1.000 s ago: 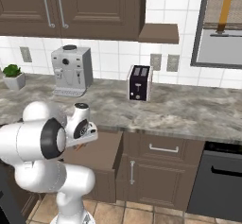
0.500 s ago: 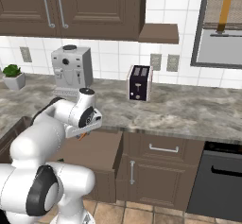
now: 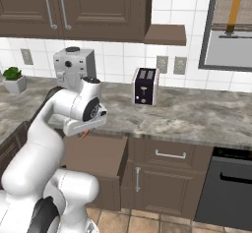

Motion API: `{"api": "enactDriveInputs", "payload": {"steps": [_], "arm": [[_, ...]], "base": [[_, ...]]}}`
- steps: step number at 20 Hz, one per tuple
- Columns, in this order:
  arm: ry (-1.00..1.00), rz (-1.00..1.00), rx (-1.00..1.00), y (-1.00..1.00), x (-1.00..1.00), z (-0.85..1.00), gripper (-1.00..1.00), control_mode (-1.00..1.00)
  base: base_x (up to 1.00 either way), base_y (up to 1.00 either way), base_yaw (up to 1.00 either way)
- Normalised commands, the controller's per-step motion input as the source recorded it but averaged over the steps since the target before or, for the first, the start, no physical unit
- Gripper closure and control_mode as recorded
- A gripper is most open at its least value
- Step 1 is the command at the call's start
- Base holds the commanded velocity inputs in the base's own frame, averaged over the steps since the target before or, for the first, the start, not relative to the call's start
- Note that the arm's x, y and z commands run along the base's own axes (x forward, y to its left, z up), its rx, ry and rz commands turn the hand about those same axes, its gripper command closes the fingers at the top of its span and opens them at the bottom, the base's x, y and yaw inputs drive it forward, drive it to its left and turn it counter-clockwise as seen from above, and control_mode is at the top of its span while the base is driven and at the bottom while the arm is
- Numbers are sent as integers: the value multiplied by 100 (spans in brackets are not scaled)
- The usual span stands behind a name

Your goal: Restock the sink supplies by placing the sponge and soap dispenser on the counter and next to the sink. Make sure the soap dispenser is upright.

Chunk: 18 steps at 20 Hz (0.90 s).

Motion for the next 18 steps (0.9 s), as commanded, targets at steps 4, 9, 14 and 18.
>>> {"api": "enactDriveInputs", "payload": {"steps": [4, 9, 14, 18], "arm": [[3, 0, -2, 4, -4, -1, 100, -100], [-3, 0, 0, 0, -10, 0, 100, 100], [0, 0, 0, 0, 0, 0, 100, 100], [0, 0, 0, 0, 0, 0, 100, 100]], "base": [[0, 0, 0], [-67, -28, -25], [-42, -61, -57], [2, -81, -57]]}}
